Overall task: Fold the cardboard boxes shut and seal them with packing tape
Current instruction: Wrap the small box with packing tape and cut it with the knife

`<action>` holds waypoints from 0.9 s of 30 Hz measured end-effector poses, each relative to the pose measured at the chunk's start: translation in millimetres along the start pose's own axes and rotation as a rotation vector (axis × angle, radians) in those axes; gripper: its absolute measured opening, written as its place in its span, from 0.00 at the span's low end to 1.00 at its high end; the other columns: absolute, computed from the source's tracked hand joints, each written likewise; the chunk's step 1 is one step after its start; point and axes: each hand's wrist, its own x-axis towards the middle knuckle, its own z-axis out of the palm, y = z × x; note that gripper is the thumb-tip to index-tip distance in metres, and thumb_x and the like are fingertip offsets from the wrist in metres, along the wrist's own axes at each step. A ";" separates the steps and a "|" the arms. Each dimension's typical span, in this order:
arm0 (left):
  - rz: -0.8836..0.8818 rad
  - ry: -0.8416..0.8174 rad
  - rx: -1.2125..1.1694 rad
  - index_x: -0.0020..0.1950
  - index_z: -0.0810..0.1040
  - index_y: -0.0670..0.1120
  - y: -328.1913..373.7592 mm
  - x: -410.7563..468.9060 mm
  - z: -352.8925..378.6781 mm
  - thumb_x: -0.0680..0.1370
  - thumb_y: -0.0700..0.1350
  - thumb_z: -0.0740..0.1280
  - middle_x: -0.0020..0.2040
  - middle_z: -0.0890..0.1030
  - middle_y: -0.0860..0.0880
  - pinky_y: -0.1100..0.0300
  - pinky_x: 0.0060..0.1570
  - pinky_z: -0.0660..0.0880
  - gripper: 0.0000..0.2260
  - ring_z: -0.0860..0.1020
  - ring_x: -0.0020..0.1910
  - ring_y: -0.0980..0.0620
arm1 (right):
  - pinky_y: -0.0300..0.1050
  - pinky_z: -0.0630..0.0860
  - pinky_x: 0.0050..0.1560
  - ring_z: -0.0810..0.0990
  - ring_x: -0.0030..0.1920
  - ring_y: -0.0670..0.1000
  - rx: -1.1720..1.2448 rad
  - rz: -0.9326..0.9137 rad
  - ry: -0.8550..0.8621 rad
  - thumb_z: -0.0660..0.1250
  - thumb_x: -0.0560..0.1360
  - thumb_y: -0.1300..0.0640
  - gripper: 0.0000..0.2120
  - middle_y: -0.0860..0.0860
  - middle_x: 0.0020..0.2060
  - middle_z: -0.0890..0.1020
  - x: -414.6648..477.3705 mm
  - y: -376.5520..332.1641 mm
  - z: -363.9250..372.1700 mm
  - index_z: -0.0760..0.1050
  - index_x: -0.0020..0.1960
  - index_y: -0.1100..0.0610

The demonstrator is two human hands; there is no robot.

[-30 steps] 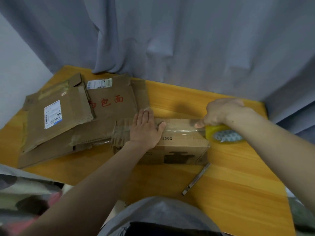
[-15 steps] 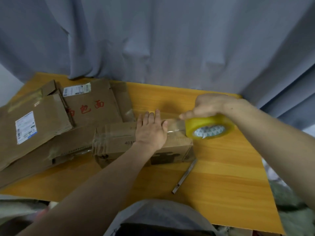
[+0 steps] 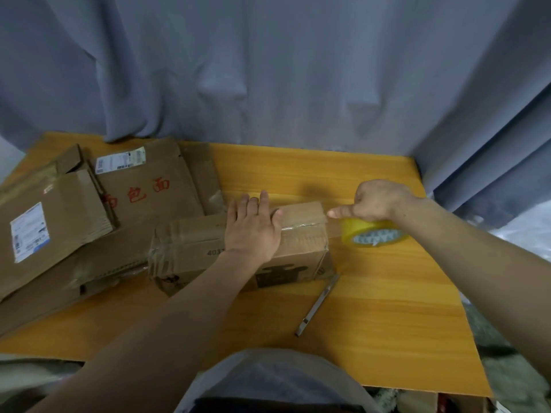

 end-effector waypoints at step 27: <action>0.004 -0.108 0.096 0.71 0.61 0.40 81.1 12.2 -5.1 0.79 0.62 0.52 0.69 0.67 0.39 0.42 0.74 0.41 0.31 0.62 0.70 0.41 | 0.44 0.60 0.29 0.63 0.28 0.52 0.354 0.002 -0.002 0.49 0.83 0.51 0.24 0.52 0.28 0.64 22.2 -2.3 57.7 0.63 0.30 0.57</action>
